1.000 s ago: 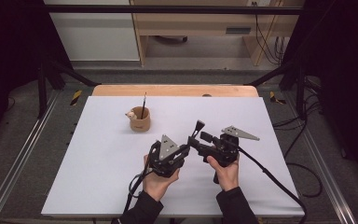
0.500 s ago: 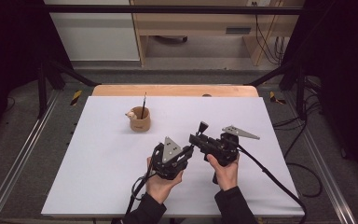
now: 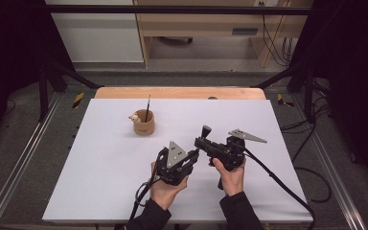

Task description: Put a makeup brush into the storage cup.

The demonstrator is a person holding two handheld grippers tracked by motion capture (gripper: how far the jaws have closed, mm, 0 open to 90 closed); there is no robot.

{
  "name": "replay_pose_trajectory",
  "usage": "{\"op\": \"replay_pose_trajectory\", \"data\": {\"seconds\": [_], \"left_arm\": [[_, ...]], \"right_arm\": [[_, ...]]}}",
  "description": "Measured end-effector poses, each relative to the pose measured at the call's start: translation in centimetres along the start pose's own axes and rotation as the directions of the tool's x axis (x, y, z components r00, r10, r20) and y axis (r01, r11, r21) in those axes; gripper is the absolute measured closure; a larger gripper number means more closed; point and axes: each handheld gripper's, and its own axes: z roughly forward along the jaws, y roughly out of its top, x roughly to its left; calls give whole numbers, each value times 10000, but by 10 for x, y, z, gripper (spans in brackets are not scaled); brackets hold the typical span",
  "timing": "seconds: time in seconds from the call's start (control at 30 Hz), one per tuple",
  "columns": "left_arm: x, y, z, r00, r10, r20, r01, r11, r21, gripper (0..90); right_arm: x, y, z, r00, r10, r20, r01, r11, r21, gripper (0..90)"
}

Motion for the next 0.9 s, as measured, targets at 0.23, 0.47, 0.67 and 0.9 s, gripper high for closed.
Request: {"op": "replay_pose_trajectory", "data": {"seconds": [0.23, 0.47, 0.67, 0.9], "left_arm": [[2, 3, 1, 9999, 35, -119, -33, 9998, 197, 626], [1, 11, 6, 9999, 56, 87, -59, 9994, 341, 673], [1, 14, 9, 9999, 10, 149, -16, 9992, 405, 775], [1, 14, 9, 9997, -75, 229, 67, 9994, 346, 785]], "right_arm": [[0, 0, -1, 9993, -373, -54, 373, 9993, 19, 776], [1, -1, -1, 9976, -676, -171, 676, 9977, -10, 775], [2, -2, -2, 9967, -755, -302, 755, 9971, -15, 775], [3, -2, -3, 9959, -861, -270, 861, 9963, -11, 775]]}}
